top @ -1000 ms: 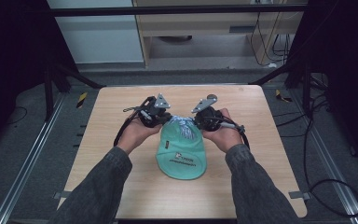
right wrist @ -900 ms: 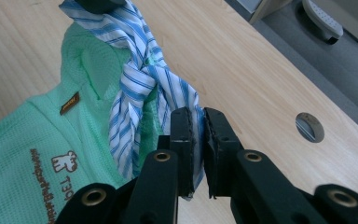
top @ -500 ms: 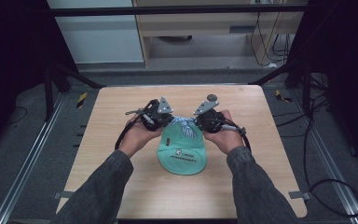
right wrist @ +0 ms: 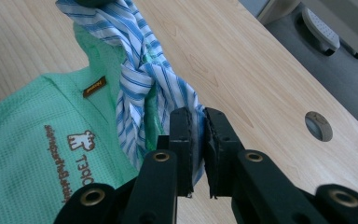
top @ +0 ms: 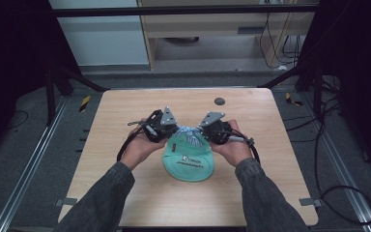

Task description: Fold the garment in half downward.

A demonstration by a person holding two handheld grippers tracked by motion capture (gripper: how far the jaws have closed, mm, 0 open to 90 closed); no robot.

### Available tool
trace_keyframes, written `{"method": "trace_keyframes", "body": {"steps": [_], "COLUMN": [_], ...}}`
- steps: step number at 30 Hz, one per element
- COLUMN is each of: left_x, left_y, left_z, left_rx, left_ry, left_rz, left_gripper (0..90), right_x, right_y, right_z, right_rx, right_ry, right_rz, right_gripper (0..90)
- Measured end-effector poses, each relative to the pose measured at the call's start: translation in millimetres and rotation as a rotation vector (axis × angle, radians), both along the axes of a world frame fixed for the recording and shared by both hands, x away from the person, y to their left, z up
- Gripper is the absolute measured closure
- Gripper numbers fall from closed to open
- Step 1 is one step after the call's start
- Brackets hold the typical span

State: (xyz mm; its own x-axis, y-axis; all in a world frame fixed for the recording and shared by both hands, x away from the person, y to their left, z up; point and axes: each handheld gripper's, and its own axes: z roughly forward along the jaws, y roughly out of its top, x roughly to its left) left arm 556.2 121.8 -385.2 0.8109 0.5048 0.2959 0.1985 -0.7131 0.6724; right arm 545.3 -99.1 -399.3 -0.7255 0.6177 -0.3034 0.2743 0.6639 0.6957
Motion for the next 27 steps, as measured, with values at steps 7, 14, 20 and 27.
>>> {"method": "trace_keyframes", "body": {"steps": [7,14,20,27], "left_x": [-8.6,-13.1,-18.8,-24.8], "left_y": [4.7,6.7,7.8,9.0], "left_z": [-4.1,-9.9,-13.2,-18.4], "left_rx": [-0.011,-0.011,-0.019,-0.015], "left_ry": [0.012,0.022,0.020,0.023], "left_rz": [-0.012,-0.014,-0.019,-0.027], "left_gripper": [85.0,85.0,85.0,85.0], "right_x": [-9.7,-15.2,-17.2,-23.3], "right_y": [1.2,3.1,3.0,3.0], "right_z": [-1.3,-7.6,-10.5,-16.7], "right_rx": [-0.002,-0.006,-0.004,-0.002], "right_ry": [-0.006,0.002,0.004,0.012], "right_rz": [0.017,0.030,0.031,0.039], "right_gripper": [82.2,82.3,82.1,82.0]}}
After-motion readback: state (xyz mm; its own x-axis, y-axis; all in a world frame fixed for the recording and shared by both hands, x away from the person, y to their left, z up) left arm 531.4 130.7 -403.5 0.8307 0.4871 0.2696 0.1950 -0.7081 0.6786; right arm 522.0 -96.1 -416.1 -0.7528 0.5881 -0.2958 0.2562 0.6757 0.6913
